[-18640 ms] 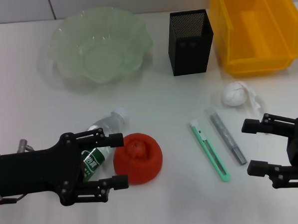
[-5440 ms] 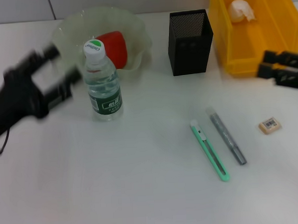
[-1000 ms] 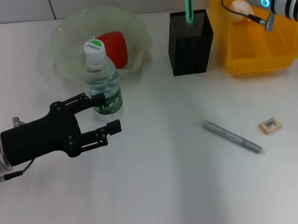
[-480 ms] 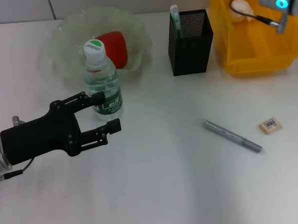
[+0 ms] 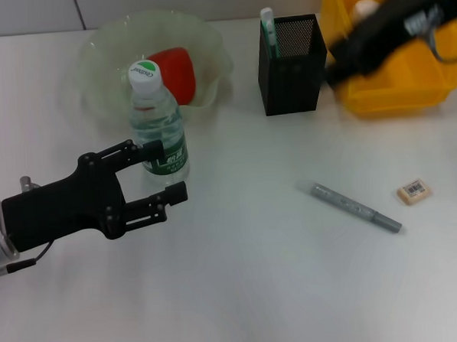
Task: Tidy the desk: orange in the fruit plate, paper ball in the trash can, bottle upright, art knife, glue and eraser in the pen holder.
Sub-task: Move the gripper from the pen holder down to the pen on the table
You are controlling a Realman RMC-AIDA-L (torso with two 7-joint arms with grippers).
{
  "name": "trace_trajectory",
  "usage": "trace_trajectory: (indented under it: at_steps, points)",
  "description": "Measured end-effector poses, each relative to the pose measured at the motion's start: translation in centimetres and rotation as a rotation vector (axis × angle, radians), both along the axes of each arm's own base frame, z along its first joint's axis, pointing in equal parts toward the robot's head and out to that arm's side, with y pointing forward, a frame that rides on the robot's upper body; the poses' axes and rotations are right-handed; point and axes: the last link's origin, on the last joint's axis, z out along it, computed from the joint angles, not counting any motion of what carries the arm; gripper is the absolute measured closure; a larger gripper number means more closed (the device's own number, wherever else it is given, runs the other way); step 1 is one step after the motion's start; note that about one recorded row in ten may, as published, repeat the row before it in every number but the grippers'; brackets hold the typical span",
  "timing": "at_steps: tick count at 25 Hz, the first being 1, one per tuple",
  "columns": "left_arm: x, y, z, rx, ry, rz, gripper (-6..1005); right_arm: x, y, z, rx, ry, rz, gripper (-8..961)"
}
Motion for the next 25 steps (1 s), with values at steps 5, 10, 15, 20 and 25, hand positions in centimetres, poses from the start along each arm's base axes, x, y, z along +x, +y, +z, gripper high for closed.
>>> trace_trajectory:
  at_steps: [5,10,15,20,25]
  points:
    - [0.4,0.3,-0.2,0.004,-0.001,-0.009,224,1.3,-0.9,-4.0,-0.097,-0.283,-0.111,444]
    - [0.5,0.4,-0.3,0.004,-0.001,-0.012,224,4.3,-0.2,-8.6,-0.131,-0.341,-0.166,447]
    - [0.6,0.4,-0.3,0.004,0.001,-0.012,225,5.9,0.5,-10.7,-0.135,-0.347,-0.185,501]
    - [0.5,0.6,-0.4,0.008,0.011,-0.003,225,6.6,0.7,-11.5,-0.141,-0.331,-0.199,557]
    - [0.4,0.6,-0.5,0.007,0.014,0.000,224,6.9,0.6,-12.0,-0.153,-0.310,-0.208,590]
